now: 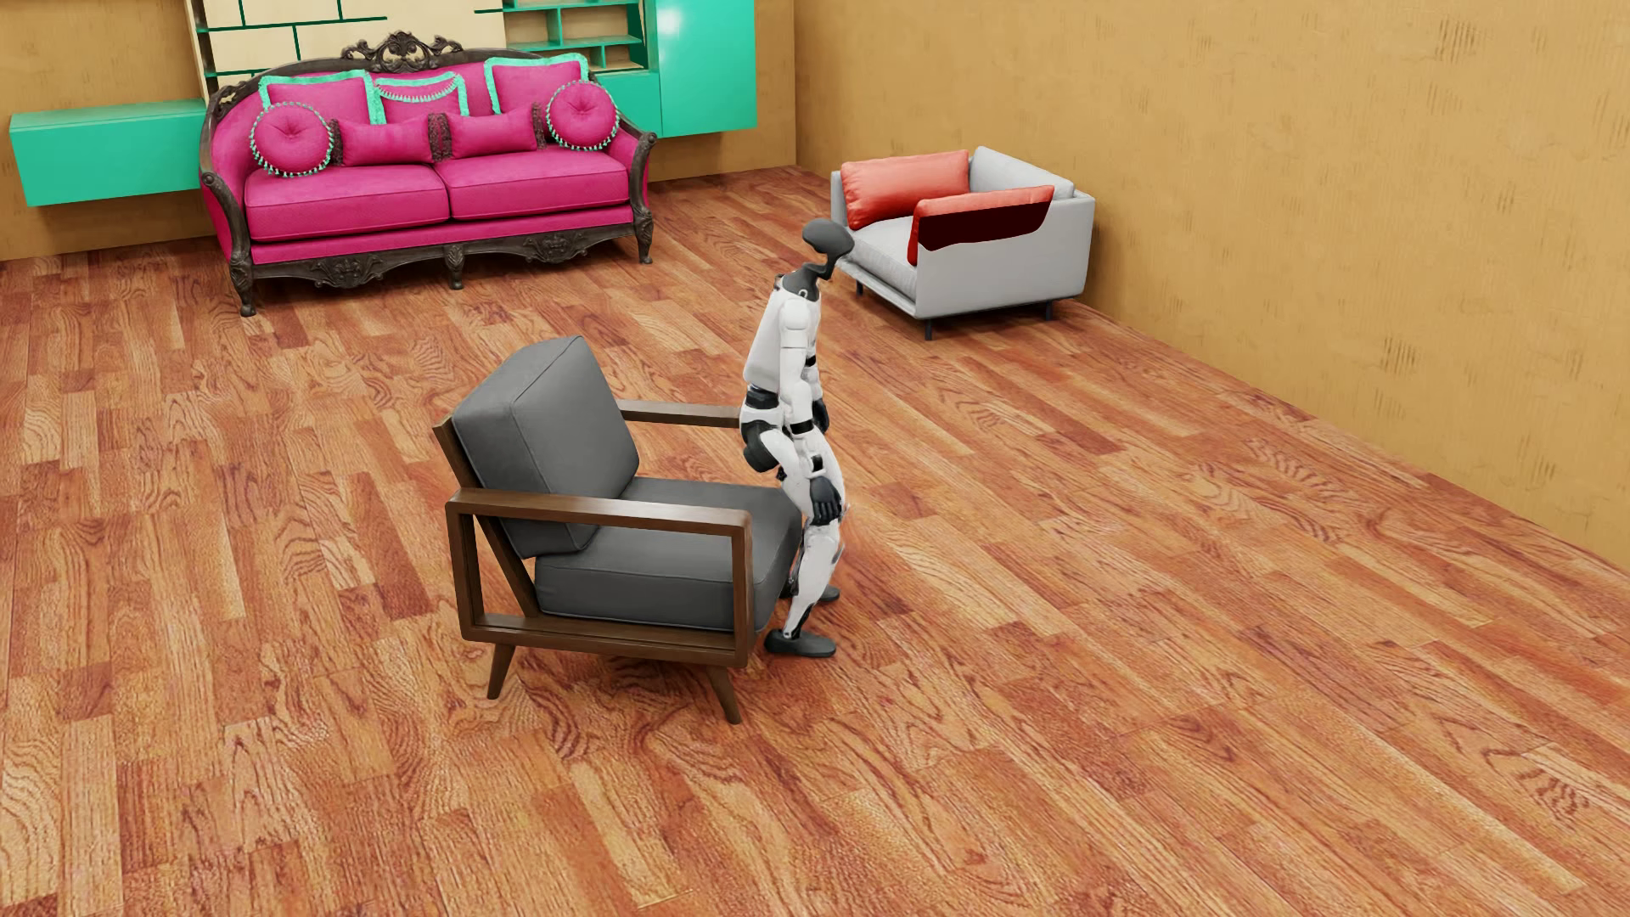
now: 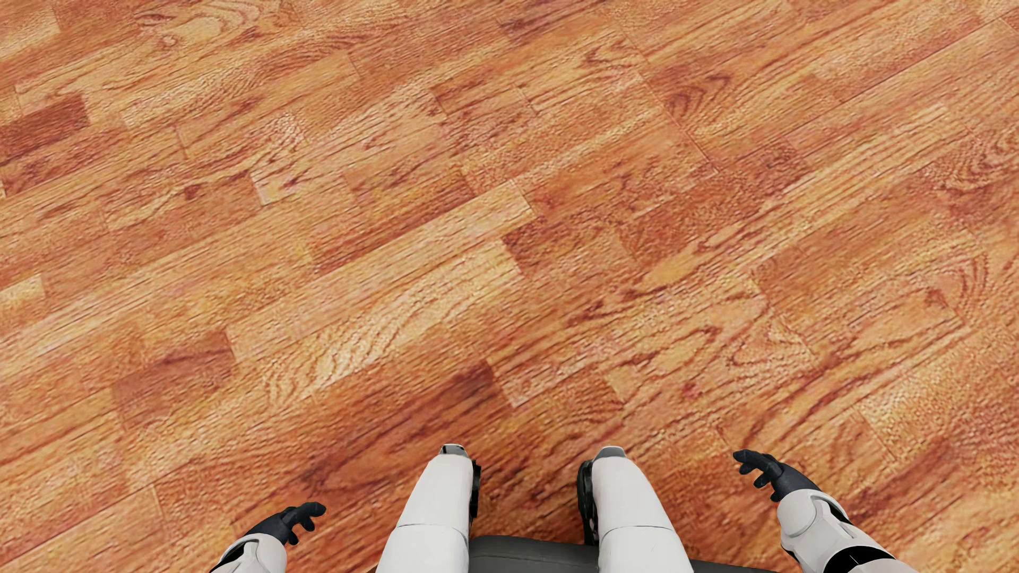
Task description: Get off of the dark chair
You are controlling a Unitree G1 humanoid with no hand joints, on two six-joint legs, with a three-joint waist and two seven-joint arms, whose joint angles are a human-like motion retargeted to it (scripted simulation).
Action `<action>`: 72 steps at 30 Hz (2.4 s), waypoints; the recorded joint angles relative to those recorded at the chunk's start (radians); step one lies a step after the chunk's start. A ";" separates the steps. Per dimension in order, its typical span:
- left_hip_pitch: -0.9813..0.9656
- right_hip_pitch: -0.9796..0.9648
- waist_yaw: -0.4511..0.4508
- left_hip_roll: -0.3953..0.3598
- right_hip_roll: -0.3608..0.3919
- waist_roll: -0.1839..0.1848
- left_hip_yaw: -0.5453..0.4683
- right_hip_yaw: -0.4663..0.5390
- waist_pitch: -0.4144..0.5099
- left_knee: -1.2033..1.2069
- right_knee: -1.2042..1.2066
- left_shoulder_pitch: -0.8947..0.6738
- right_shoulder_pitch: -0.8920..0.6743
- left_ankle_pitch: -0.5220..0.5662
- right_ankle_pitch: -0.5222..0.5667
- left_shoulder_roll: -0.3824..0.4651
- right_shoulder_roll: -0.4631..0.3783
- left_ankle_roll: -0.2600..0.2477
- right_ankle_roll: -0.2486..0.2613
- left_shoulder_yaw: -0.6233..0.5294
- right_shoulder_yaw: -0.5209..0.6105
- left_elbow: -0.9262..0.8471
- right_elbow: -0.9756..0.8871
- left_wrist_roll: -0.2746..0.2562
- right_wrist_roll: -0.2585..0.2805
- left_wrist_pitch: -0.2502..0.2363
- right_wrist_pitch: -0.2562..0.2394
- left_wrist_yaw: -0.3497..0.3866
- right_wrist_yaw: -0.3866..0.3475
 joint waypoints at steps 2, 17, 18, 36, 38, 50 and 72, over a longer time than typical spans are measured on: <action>0.165 0.100 0.000 0.005 -0.014 -0.007 0.025 -0.010 -0.057 -0.200 -0.104 0.084 0.072 0.117 0.098 0.010 -0.019 -0.006 0.038 0.040 -0.016 -0.006 0.000 0.003 -0.021 -0.005 0.002 -0.027 0.032; 0.762 0.292 -0.041 0.222 -0.042 0.031 0.212 -0.110 -0.227 -0.450 -0.486 0.189 0.159 0.278 0.261 0.043 -0.018 -0.227 -0.001 0.207 -0.055 0.010 0.048 -0.053 -0.052 -0.039 0.018 0.041 0.074; 0.699 0.344 -0.029 0.240 -0.022 0.037 0.189 -0.116 -0.225 -0.303 -0.521 0.190 0.162 0.367 0.255 0.036 -0.023 -0.246 -0.042 0.227 -0.042 0.006 0.042 -0.053 -0.061 -0.036 0.019 0.041 0.073; 0.498 0.563 0.051 -0.024 -0.094 -0.005 0.109 -0.182 -0.189 -0.619 0.152 0.294 0.155 0.365 0.300 -0.004 -0.041 -0.046 0.188 0.335 0.018 0.067 0.038 -0.101 0.023 0.010 0.021 0.026 0.042; 0.553 0.467 0.031 -0.001 -0.115 0.004 0.099 -0.153 -0.194 -0.619 0.168 0.268 0.174 0.332 0.240 -0.007 -0.029 -0.057 0.153 0.313 0.003 0.045 0.054 -0.106 0.025 -0.008 0.026 0.062 0.040; 0.418 0.496 0.038 0.193 -0.166 -0.020 -0.030 -0.038 -0.278 -0.464 -0.588 0.205 0.245 0.279 0.279 -0.005 -0.063 -0.231 0.079 0.161 -0.092 0.038 0.037 -0.071 0.001 -0.043 -0.001 0.059 0.058; 0.451 0.496 0.035 0.077 -0.117 0.027 0.095 -0.084 -0.242 -0.699 -0.707 0.177 0.234 0.331 0.272 -0.037 0.003 -0.181 0.028 0.136 -0.073 0.126 0.051 -0.037 0.074 -0.059 -0.032 0.065 0.008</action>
